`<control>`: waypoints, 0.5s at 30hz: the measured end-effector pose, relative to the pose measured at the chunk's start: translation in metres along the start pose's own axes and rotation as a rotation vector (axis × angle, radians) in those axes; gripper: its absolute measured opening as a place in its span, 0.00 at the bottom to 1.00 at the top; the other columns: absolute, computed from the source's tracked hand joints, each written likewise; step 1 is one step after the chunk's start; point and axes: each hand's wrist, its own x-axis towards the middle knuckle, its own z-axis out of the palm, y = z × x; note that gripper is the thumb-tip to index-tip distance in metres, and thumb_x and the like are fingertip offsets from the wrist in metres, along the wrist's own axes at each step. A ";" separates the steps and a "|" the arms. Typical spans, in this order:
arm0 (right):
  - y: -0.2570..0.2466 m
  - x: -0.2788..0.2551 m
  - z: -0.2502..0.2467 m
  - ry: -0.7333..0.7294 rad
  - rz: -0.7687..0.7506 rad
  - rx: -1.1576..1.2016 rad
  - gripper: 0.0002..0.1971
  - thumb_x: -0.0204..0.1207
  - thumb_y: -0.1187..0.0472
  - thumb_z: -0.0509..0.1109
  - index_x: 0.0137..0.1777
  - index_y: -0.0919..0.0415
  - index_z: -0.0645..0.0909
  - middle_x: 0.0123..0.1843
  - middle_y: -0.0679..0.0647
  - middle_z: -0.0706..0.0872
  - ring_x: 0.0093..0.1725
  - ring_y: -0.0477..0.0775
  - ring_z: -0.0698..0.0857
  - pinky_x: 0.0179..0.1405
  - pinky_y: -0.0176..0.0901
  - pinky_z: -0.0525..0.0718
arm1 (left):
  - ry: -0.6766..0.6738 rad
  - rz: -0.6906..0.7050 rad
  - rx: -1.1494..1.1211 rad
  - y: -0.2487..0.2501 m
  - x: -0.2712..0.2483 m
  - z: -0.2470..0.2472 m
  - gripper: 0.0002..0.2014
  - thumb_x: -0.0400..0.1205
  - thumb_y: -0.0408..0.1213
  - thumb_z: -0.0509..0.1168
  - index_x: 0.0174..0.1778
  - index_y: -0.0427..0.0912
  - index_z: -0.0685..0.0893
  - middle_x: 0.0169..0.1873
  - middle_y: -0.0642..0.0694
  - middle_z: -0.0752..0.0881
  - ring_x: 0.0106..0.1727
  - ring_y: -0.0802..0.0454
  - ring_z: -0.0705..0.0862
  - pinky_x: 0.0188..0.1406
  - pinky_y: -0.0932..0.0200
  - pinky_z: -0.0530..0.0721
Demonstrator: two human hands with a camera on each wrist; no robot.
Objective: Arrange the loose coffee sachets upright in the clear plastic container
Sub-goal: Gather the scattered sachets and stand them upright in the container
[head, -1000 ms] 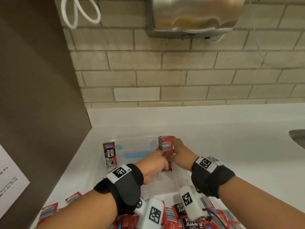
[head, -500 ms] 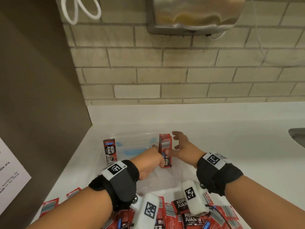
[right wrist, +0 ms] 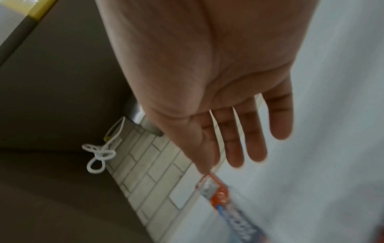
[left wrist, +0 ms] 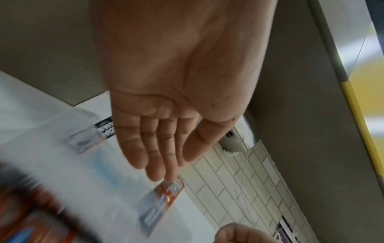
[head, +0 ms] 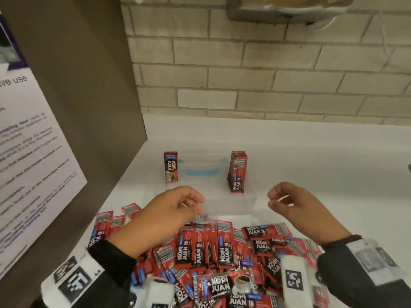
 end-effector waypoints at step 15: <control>0.045 -0.021 -0.010 -0.712 0.074 -0.311 0.61 0.40 0.20 0.70 0.77 0.29 0.48 0.81 0.35 0.50 0.78 0.47 0.54 0.79 0.61 0.56 | -0.302 0.147 0.433 -0.008 -0.018 0.060 0.16 0.82 0.44 0.64 0.64 0.64 0.77 0.66 0.62 0.73 0.69 0.65 0.68 0.67 0.67 0.64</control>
